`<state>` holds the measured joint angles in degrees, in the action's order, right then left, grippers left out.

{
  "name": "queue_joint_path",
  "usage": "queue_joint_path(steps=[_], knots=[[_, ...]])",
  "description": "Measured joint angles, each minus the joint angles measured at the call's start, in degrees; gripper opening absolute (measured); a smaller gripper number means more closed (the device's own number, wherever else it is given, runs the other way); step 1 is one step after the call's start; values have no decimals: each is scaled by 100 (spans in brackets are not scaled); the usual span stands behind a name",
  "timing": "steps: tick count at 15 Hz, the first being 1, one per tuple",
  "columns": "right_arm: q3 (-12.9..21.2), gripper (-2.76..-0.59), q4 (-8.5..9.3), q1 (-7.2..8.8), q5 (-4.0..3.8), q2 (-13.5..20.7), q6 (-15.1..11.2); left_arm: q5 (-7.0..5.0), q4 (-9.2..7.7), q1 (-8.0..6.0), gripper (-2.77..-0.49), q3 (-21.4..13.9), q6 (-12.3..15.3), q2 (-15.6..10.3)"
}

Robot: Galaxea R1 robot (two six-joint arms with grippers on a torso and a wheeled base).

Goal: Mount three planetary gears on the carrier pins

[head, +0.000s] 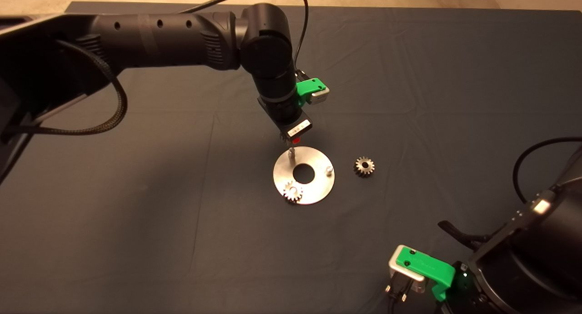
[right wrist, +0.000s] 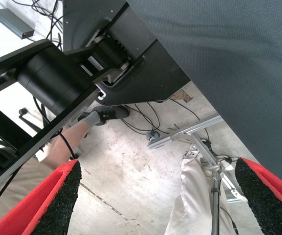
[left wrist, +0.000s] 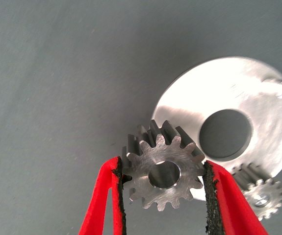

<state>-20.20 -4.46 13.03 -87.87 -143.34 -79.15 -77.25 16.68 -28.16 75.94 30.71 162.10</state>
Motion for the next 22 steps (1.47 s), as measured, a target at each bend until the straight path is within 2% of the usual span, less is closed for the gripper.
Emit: queue_joint_path(steps=[2, 11, 15, 16, 20, 22], knots=[[0, -103, 0, 5, 0, 0, 0, 41, 1, 0, -256, -40, 47, 20], [0, -103, 0, 122, 0, 0, 2, 35, 0, 0, -256, -212, 184, -20], [2, -103, 0, 163, -2, 0, 5, 184, 0, 5, -256, -218, 208, -16], [2, -103, 0, 163, -2, 0, 5, 189, 0, 5, -256, -218, 211, -18], [2, -103, 0, 193, -1, 0, 46, 193, 0, 149, -256, -218, 212, -20], [2, -103, 0, 195, -1, 0, 70, 195, 0, 162, -256, -221, 211, -22]])
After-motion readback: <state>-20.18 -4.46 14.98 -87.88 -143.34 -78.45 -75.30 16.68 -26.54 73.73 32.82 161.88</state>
